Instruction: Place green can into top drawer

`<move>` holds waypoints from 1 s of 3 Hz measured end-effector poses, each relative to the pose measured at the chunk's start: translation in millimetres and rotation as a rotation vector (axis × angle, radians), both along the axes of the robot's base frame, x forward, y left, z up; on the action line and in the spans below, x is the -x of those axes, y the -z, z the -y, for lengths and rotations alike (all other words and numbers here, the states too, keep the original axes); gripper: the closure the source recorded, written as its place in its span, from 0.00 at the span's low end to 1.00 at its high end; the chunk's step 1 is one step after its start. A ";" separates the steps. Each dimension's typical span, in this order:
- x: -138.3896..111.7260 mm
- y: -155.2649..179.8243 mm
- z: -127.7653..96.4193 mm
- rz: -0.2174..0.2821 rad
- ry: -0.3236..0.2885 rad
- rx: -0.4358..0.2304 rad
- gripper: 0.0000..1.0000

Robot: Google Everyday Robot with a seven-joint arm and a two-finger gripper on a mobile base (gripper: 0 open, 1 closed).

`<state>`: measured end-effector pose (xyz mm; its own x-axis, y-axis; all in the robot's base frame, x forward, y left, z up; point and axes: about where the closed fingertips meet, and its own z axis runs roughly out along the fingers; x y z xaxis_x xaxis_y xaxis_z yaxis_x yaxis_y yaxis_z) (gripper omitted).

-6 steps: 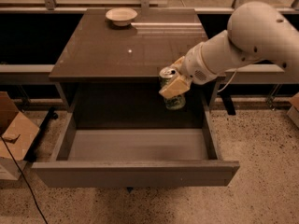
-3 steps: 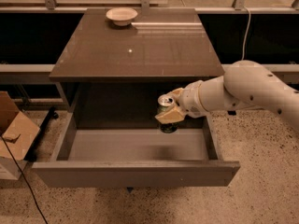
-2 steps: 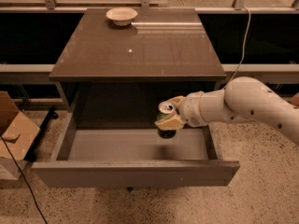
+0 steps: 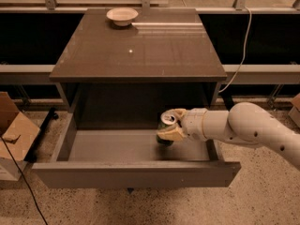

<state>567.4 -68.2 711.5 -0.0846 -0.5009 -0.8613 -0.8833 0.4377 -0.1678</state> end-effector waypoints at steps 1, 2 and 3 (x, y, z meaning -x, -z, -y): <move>-1.9 13.5 1.5 -0.024 0.006 -0.003 0.82; -4.5 26.5 5.2 -0.067 0.050 -0.030 0.50; -4.0 26.2 3.2 -0.065 0.044 -0.029 0.28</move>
Offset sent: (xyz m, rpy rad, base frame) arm 0.0084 -0.0156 -0.0410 0.0610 0.1135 -0.1133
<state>571.4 -71.4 685.3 -0.1623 -0.4706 -0.8673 -0.8718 0.4801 -0.0973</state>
